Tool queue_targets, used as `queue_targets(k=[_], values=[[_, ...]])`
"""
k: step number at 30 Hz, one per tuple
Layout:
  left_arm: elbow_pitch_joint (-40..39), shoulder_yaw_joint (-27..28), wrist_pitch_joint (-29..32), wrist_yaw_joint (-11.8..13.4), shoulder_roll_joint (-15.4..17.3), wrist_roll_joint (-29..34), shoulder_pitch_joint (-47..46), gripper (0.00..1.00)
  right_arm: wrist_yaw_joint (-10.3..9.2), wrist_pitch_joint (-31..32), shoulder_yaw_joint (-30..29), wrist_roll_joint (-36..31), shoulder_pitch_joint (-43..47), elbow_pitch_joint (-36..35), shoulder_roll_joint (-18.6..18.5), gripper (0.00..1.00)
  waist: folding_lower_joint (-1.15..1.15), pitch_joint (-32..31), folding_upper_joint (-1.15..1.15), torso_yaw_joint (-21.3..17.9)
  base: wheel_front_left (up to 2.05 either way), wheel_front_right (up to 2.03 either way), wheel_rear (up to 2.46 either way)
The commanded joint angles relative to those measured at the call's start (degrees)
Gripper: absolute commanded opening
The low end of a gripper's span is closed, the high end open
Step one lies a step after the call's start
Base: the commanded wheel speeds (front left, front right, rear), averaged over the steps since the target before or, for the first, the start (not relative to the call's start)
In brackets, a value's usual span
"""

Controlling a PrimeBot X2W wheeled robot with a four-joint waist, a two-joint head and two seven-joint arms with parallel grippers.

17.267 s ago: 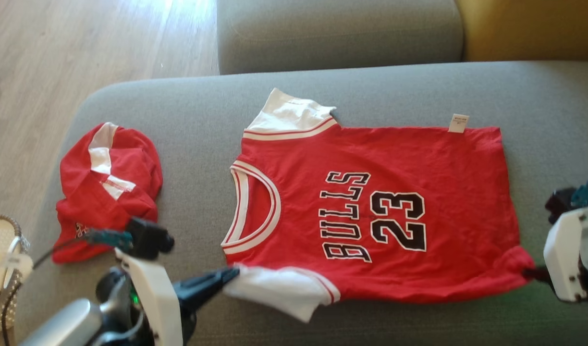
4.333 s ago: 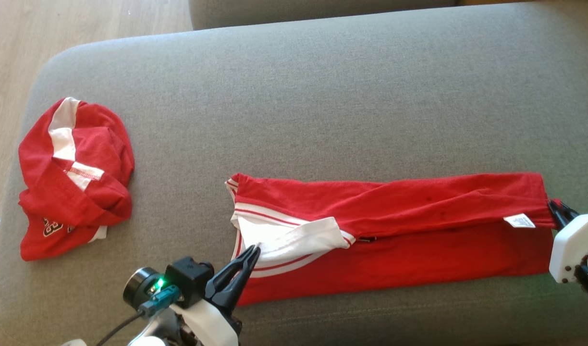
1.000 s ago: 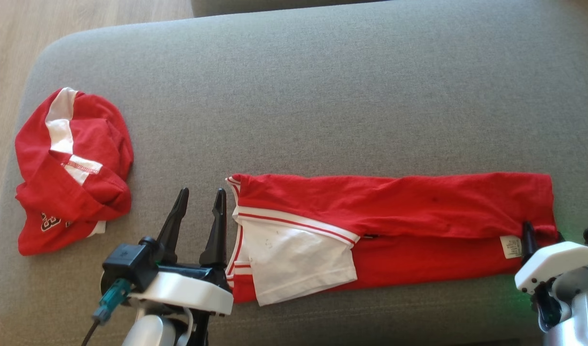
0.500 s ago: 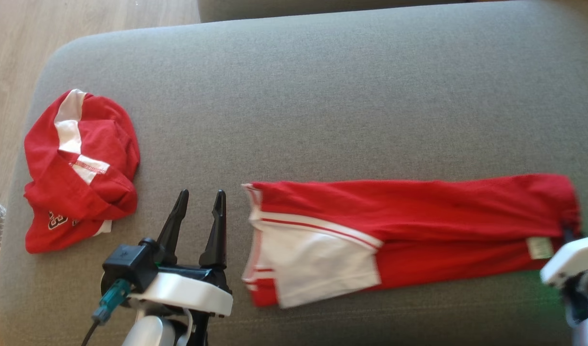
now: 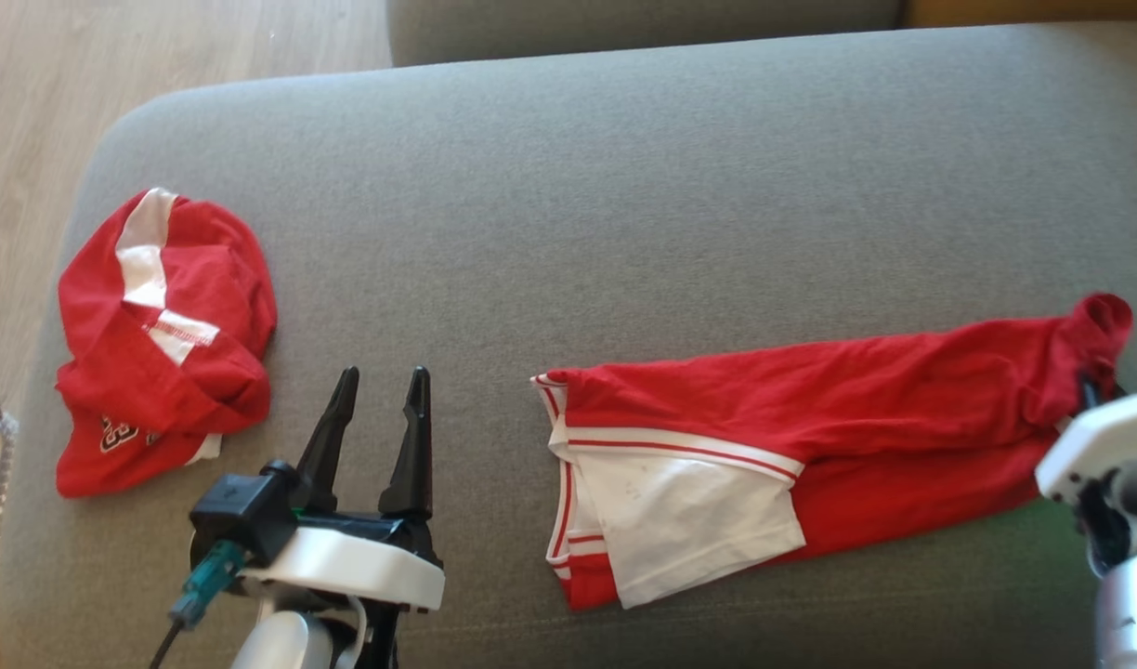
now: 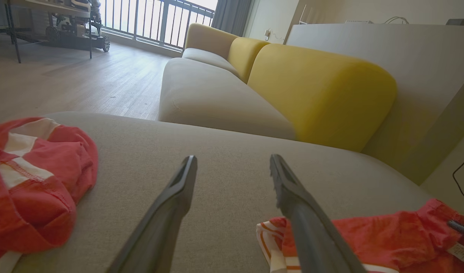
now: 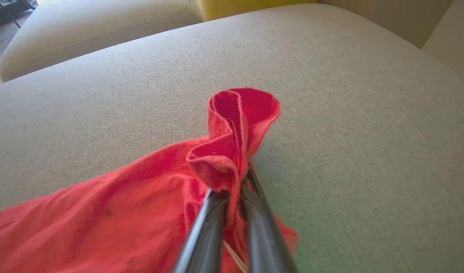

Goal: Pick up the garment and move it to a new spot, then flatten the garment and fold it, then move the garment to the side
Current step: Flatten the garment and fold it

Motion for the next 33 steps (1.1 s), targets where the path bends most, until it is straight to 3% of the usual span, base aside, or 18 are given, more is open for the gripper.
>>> queue_targets(k=[1,14,18,26,33], values=[[-2.12,2.13,-0.69,0.35,-0.14,-0.55,-1.24,1.00,-0.02,0.83,2.52,0.85,-1.19,-3.25,-0.14,0.00,0.00,-0.54,0.00,-0.60,0.00,0.00,0.00],[-1.44,1.07,-0.69,0.87,-0.14,-1.24,0.88,1.00,-0.02,18.27,20.32,16.17,8.67,-28.53,5.11,0.00,0.00,-4.83,0.00,-2.46,0.00,0.00,0.00],[-1.51,1.08,-0.69,0.93,-0.14,-1.10,1.27,1.00,-0.02,21.94,26.18,24.36,12.76,-35.11,5.37,0.00,0.00,-5.60,0.00,-1.85,0.00,0.00,0.00],[-1.60,0.93,-0.69,0.89,-0.14,-1.26,1.84,1.00,-0.02,19.92,36.58,37.81,16.31,-39.70,5.40,0.00,0.00,-5.88,0.00,0.36,0.00,0.00,0.00],[-1.60,0.43,-0.69,0.85,-0.14,-1.75,1.66,1.00,-0.02,13.89,42.99,41.59,15.66,-34.05,5.40,0.00,0.00,-4.94,0.00,2.87,0.00,0.00,0.00]])
